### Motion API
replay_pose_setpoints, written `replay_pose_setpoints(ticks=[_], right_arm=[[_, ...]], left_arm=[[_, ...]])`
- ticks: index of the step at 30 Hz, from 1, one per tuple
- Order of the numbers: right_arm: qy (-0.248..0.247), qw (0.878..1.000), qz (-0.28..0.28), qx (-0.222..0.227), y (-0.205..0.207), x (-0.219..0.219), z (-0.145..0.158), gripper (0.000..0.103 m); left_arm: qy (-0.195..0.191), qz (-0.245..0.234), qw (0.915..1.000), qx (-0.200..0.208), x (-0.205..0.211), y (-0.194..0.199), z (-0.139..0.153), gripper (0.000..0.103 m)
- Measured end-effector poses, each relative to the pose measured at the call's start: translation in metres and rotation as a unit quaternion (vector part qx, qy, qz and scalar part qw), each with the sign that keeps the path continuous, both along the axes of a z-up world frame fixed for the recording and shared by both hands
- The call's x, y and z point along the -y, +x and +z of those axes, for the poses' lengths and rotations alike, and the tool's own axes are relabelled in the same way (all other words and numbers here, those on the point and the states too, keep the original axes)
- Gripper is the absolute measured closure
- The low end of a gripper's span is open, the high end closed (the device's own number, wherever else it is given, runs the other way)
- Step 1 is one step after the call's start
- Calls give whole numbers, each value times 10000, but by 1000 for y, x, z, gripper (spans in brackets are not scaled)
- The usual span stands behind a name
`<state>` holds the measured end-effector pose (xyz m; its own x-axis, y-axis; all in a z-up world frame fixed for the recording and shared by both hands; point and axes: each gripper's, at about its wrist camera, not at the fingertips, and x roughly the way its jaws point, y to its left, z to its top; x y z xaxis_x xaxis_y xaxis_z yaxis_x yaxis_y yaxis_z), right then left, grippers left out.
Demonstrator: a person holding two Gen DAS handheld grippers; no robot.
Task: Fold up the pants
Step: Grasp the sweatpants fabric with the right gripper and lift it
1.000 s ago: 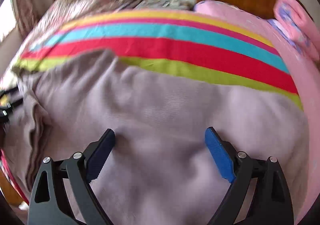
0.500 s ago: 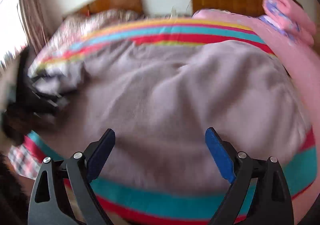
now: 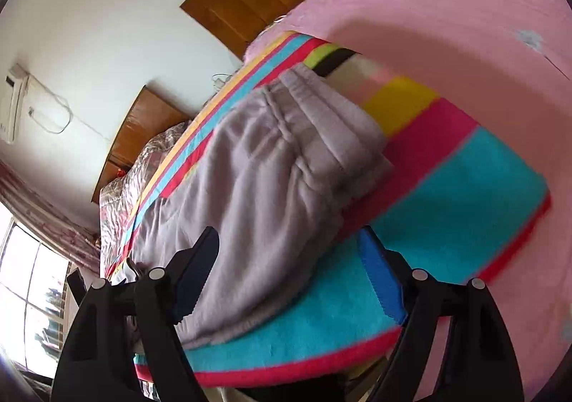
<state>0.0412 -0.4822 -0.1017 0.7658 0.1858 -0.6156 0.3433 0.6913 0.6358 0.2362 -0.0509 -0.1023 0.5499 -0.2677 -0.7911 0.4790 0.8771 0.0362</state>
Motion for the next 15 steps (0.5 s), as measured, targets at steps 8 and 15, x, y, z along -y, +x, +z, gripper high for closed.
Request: replay_pose_setpoints(ticks=[8,15], right_arm=[[498,9976,385,-284,12,5,-13,24],[1053,9941,245,-129,17,12,-22,37]], left_arm=[[-6,-4,10000,-2,-1,0,0,1],[-26,-6,10000,-19,-1,-1,1,1]])
